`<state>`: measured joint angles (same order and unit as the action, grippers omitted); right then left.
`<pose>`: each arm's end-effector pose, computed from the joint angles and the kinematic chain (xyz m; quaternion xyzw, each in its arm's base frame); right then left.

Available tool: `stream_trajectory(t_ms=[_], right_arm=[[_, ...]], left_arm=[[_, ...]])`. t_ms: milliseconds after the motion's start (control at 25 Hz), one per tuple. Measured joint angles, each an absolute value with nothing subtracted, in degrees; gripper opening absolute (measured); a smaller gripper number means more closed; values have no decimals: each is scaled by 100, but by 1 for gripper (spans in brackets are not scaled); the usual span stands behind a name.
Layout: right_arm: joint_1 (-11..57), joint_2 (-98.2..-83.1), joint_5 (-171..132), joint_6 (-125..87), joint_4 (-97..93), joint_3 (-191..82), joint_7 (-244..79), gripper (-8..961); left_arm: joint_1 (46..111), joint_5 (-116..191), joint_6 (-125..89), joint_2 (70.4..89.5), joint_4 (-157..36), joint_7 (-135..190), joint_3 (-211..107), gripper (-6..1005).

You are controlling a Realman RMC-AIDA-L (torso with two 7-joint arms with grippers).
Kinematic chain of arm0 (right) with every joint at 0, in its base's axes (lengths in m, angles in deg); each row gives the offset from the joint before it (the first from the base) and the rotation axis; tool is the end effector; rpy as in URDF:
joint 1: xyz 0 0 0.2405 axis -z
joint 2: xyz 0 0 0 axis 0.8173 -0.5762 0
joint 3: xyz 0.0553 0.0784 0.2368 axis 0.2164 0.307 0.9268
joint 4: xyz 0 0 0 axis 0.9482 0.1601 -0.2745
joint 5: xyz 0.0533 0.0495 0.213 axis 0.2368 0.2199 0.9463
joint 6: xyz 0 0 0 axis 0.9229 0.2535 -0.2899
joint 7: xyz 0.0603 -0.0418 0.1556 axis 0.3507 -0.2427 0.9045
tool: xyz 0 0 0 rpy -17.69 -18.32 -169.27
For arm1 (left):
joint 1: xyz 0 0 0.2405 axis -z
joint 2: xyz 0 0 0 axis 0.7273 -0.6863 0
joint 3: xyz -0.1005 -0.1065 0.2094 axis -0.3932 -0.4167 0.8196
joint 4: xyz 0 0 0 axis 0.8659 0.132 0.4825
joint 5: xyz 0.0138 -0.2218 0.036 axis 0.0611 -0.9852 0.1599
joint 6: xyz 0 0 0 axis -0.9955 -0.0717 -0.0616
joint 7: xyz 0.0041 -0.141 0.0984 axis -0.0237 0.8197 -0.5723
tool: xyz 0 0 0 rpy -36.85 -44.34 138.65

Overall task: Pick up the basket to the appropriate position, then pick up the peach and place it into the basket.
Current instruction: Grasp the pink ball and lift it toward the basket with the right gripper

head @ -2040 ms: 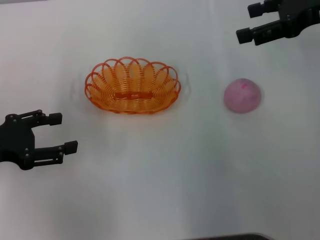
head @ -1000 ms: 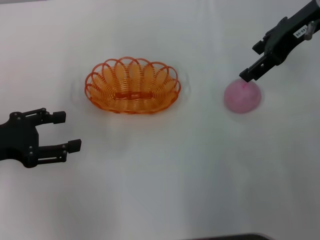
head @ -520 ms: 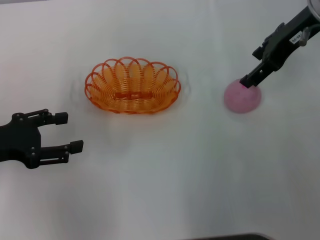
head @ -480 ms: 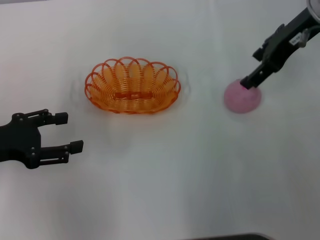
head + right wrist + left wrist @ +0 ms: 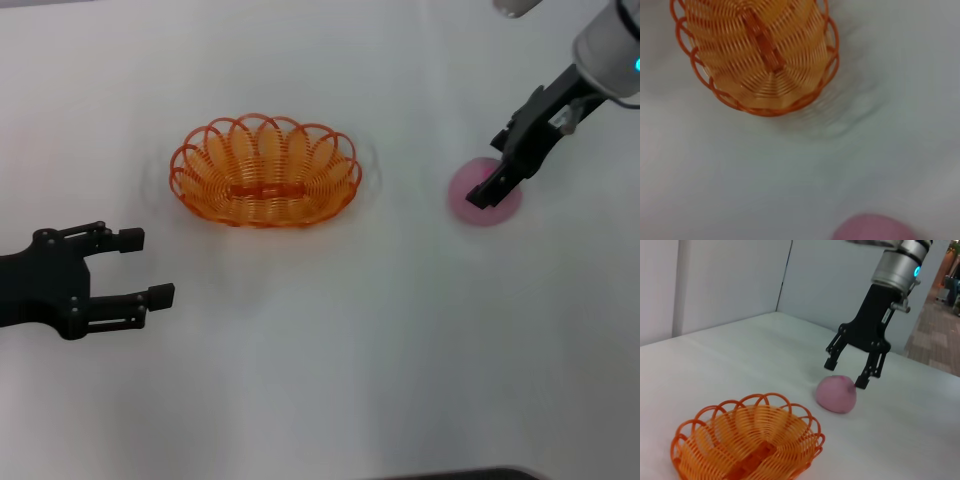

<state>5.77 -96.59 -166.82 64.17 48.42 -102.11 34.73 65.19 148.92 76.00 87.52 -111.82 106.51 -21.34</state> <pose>0.2237 0.4066 -0.0068 -0.9339 0.2627 -0.2188 0.1047 -0.2981 0.2797 -0.0020 -0.9496 -0.2218 -0.1938 0.1072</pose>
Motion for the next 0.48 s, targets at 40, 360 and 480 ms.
stream_trajectory(t_ms=[40,360,480], right_arm=[[577,-9683,-16696,6366,4825,-10253,3478,946],[526,-9727,-16751,6120,4556,-10424,3504,946],[524,-9725,-16753,6096,4539,-10466,3537,945]], left_arm=[[6527,14891,7600,8754,-11165,10651,-2133,826],[6547,14892,7637,8756,-11129,10651,-2074,827],[6547,14891,7640,8756,-11129,10651,-2064,827]])
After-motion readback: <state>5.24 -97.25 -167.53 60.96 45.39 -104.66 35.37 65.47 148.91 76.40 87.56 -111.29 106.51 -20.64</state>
